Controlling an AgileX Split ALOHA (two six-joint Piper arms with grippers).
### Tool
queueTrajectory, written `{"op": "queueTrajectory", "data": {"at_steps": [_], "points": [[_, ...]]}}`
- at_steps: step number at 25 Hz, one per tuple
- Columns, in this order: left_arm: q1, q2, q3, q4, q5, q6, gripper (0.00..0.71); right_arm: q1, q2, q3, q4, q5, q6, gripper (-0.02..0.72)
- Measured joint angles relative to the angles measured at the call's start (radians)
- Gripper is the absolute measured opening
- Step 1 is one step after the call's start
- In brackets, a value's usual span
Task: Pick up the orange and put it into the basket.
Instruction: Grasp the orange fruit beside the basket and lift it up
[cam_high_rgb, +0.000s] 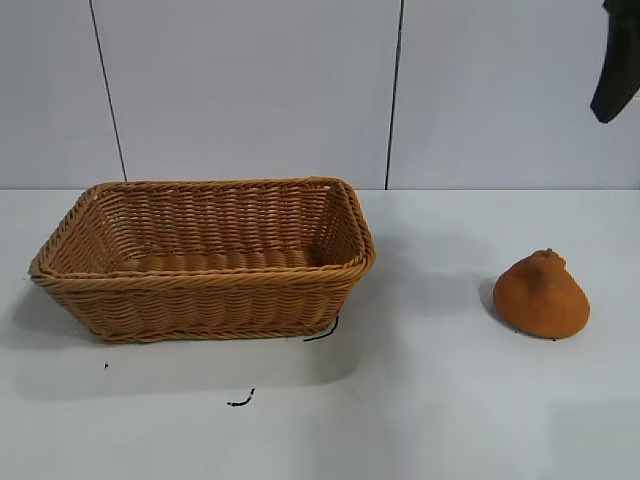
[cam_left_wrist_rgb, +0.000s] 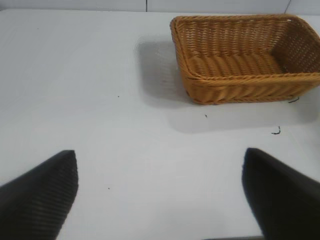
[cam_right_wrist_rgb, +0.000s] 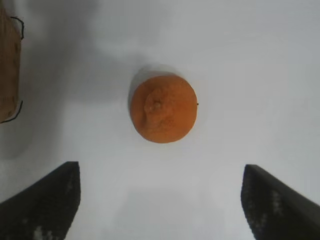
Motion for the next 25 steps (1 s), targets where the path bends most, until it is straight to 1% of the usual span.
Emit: {"op": "queueTrajectory", "data": {"at_steps": [2, 6, 10, 15, 17, 18, 19, 22, 23, 25], "points": [[0.0, 0.0, 0.0, 0.0, 0.0, 0.0, 0.639, 0.021, 0.046, 0.0, -0.012, -0.033, 0.021, 0.613], [0.0, 0.0, 0.0, 0.0, 0.0, 0.0, 0.639, 0.025, 0.143, 0.0, -0.047, -0.083, 0.069, 0.613], [0.0, 0.0, 0.0, 0.0, 0.0, 0.0, 0.639, 0.025, 0.242, -0.001, -0.084, -0.122, 0.075, 0.613], [0.0, 0.0, 0.0, 0.0, 0.0, 0.0, 0.639, 0.025, 0.341, -0.001, -0.091, -0.172, 0.078, 0.611], [0.0, 0.0, 0.0, 0.0, 0.0, 0.0, 0.639, 0.025, 0.352, -0.001, -0.091, -0.181, 0.078, 0.586], [0.0, 0.0, 0.0, 0.0, 0.0, 0.0, 0.639, 0.025, 0.352, -0.001, -0.091, -0.184, 0.078, 0.547], [0.0, 0.0, 0.0, 0.0, 0.0, 0.0, 0.639, 0.025, 0.352, -0.001, -0.091, -0.184, 0.078, 0.486], [0.0, 0.0, 0.0, 0.0, 0.0, 0.0, 0.639, 0.025, 0.336, -0.001, -0.092, -0.185, 0.08, 0.258], [0.0, 0.0, 0.0, 0.0, 0.0, 0.0, 0.639, 0.025, 0.322, -0.001, -0.093, -0.185, 0.08, 0.194], [0.0, 0.0, 0.0, 0.0, 0.0, 0.0, 0.639, 0.025, 0.281, -0.001, -0.096, -0.179, 0.08, 0.135]]}}
